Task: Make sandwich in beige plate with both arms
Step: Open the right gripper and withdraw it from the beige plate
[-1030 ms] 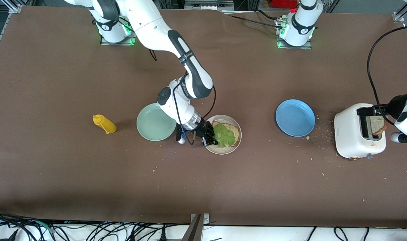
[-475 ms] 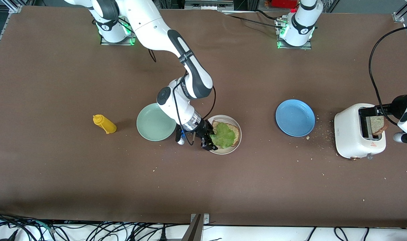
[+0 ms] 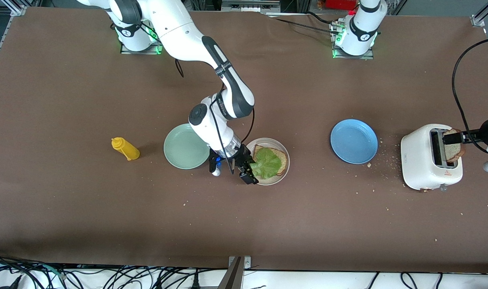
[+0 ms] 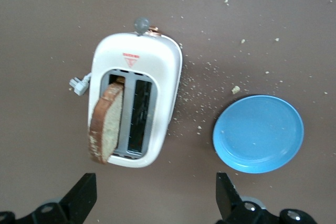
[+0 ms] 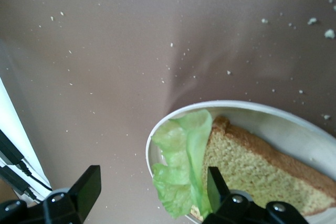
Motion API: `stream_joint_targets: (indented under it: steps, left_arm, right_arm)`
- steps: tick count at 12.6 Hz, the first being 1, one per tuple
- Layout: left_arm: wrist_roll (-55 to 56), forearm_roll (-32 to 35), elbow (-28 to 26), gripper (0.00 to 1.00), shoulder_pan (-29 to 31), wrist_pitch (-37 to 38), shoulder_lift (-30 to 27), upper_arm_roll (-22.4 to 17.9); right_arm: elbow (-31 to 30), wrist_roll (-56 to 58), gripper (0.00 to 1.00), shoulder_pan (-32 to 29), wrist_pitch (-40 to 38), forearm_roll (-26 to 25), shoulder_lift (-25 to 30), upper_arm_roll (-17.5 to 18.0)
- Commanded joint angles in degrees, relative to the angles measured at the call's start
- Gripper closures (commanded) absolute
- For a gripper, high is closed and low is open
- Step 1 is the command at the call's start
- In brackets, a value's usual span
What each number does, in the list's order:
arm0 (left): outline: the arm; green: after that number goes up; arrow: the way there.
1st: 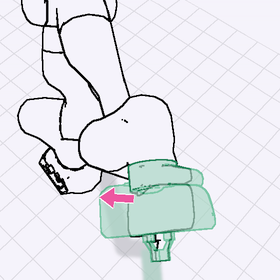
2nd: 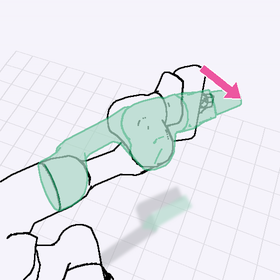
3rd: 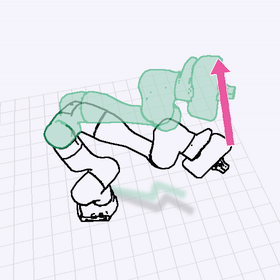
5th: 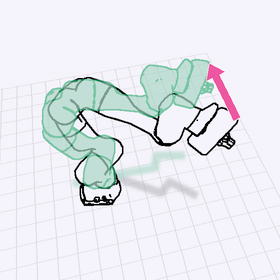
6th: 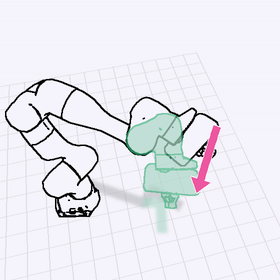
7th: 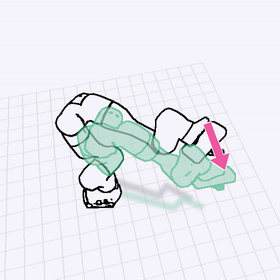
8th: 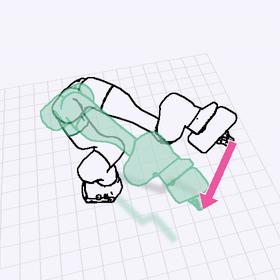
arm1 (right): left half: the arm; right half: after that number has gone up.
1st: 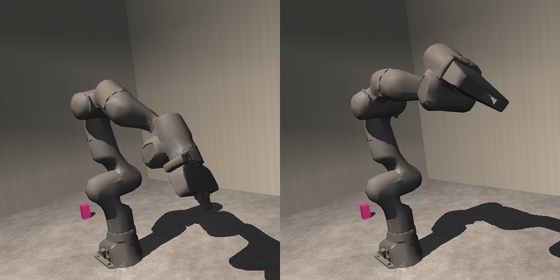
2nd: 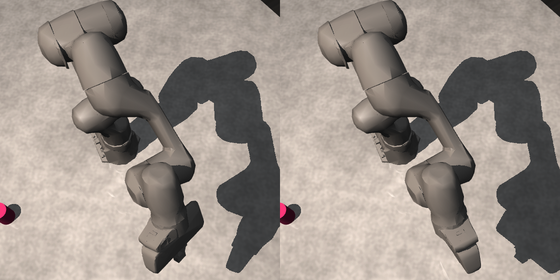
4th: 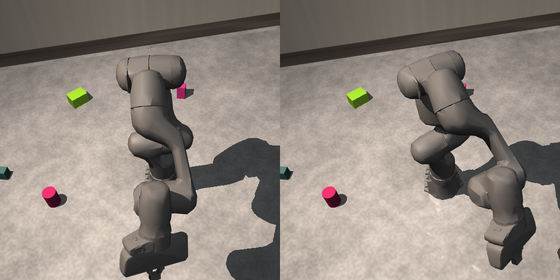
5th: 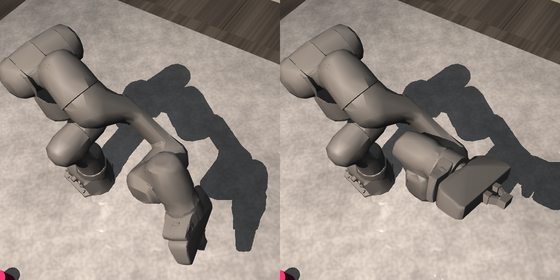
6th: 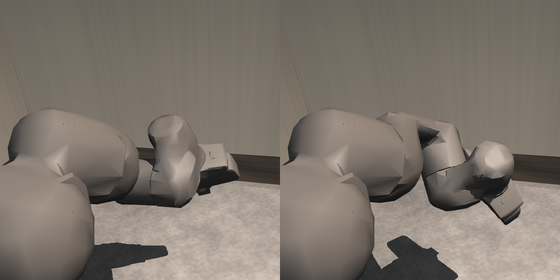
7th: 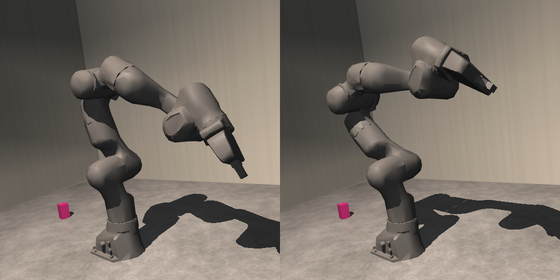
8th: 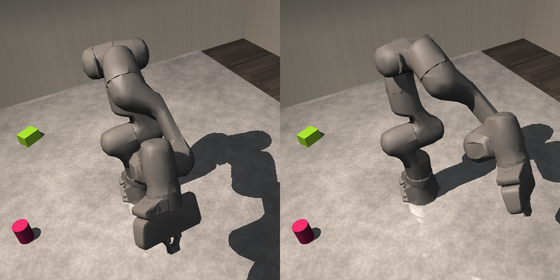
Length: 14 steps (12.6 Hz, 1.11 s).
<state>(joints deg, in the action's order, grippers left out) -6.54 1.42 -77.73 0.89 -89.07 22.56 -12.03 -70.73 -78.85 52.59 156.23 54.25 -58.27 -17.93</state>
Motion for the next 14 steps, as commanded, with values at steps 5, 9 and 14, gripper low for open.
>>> stream_joint_targets:
  steps: [5,9,14]
  left_arm:
    - [-6.5,1.0,-15.3,0.00,5.6,-17.0,-4.5,0.9]
    - [-9.9,0.7,-22.6,0.00,8.9,-28.2,-4.2,1.0]
    - [-9.7,-4.3,-24.8,0.00,10.5,-30.4,-3.2,1.0]
  right_arm:
    - [1.7,4.1,0.10,-0.5,-20.4,-5.3,3.5,-7.6]
    - [1.6,17.8,0.10,-0.4,-37.0,-5.4,7.9,-15.4]
    - [1.4,41.0,0.10,0.2,-56.3,-7.5,11.3,-27.8]
